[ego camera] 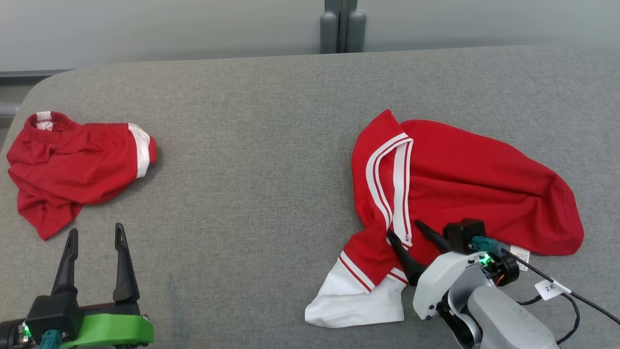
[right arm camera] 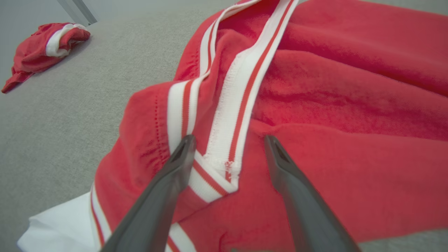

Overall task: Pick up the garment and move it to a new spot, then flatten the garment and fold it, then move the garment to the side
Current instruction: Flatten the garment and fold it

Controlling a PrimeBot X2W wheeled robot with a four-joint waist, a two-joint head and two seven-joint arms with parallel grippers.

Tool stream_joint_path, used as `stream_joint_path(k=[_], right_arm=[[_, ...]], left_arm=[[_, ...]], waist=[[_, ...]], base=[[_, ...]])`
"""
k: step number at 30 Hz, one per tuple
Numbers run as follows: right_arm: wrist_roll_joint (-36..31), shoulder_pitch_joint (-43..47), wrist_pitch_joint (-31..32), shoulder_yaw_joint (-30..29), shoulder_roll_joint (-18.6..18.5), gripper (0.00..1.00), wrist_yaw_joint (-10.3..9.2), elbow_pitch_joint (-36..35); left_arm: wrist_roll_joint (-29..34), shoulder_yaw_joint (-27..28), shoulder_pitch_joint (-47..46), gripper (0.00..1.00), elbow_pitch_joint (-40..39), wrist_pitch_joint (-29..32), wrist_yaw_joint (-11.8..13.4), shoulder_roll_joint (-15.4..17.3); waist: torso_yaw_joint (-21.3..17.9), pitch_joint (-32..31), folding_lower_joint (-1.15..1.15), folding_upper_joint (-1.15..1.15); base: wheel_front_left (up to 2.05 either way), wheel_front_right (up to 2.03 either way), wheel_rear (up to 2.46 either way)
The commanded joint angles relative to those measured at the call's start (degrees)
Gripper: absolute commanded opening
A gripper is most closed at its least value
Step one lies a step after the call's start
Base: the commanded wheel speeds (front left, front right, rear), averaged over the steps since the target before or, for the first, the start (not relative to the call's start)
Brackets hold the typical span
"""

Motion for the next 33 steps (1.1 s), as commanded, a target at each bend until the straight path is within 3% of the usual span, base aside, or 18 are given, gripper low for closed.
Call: stream_joint_path(k=[1,14,21,22,23,28,33], right_arm=[[0.91,-0.77,-0.46,0.81,0.31,1.00,-0.06,0.82],[12.21,-3.89,-3.17,10.14,0.72,1.00,-0.05,3.27],[14.54,-5.65,-4.52,14.03,0.74,1.00,-0.05,4.54],[14.00,-6.03,-4.70,14.19,0.72,0.11,-0.05,4.95],[13.79,-6.28,-4.79,14.32,0.93,0.00,-0.05,5.11],[12.73,-7.99,-5.20,13.66,2.21,0.00,-0.05,4.90],[7.47,-10.07,-5.07,13.07,3.70,0.00,-0.05,3.61]], left_arm=[[-0.01,-0.09,-1.00,1.00,0.10,0.01,-0.19,0.03],[0.06,-0.52,-1.24,1.00,0.58,0.01,-0.67,0.02],[-0.22,-0.74,-1.23,1.00,0.75,0.01,-0.70,0.02],[-0.25,-0.79,-1.25,1.00,0.75,0.01,-0.72,0.02],[-0.26,-0.85,-1.27,1.00,0.76,0.01,-0.73,0.02],[-0.42,-1.08,-1.50,1.00,0.95,0.01,-0.67,0.02],[-0.67,-1.51,-1.55,1.00,0.56,0.01,-0.28,0.02]], waist=[[0.21,0.08,0.00,0.00],[1.10,-0.16,0.00,0.00],[1.41,-0.28,0.00,0.00],[1.44,-0.28,0.00,0.00],[1.49,-0.28,0.00,0.00],[1.95,-0.32,0.00,0.00],[2.68,-0.02,0.00,0.00]], base=[[0.00,0.00,0.00],[0.00,0.00,0.00],[0.00,0.00,0.00],[0.00,0.00,0.00],[0.00,0.00,0.00],[0.00,0.00,0.00],[0.00,0.00,0.00]])
